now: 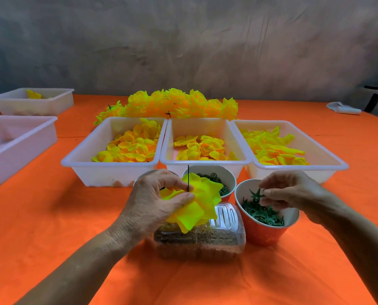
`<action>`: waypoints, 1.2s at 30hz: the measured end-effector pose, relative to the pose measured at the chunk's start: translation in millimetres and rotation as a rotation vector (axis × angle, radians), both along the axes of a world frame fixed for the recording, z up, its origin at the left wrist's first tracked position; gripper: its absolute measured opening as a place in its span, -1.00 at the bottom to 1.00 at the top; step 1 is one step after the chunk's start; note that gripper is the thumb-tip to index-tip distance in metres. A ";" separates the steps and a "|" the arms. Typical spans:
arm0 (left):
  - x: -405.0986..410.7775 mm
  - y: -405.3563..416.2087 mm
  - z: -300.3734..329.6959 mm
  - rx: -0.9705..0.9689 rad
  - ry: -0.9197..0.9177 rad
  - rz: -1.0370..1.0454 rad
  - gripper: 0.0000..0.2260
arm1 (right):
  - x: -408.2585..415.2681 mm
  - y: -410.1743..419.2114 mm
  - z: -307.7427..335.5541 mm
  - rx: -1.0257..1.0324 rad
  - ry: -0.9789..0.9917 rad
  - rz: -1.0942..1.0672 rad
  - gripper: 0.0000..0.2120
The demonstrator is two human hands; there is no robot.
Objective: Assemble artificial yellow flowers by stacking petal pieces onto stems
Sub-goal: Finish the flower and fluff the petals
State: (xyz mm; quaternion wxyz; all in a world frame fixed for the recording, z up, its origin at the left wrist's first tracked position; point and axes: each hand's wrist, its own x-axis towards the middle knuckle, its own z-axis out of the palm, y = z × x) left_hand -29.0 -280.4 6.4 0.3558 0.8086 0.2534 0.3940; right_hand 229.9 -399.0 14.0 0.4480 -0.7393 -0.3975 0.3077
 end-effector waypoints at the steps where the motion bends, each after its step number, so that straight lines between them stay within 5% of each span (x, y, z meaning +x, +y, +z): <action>1: -0.2 -0.4 0.2 0.001 0.003 0.002 -0.86 | 0.5 -1.6 1.2 0.012 0.055 -0.006 -0.88; 9: -0.7 -2.1 2.7 0.002 0.024 0.028 -0.87 | -0.3 -8.3 8.0 0.126 0.114 -0.026 -0.86; 19: -5.1 -1.4 15.6 -0.081 0.008 0.032 -0.90 | -53.4 12.9 46.4 0.441 0.518 0.145 -0.80; 28: -1.3 -4.2 60.6 -0.176 -0.243 0.062 -0.72 | -88.2 33.8 66.1 0.442 0.502 0.329 -0.81; 36: 1.4 -6.2 66.5 -0.435 -0.185 -0.021 -0.69 | -101.5 40.4 69.0 0.377 0.477 0.375 -0.82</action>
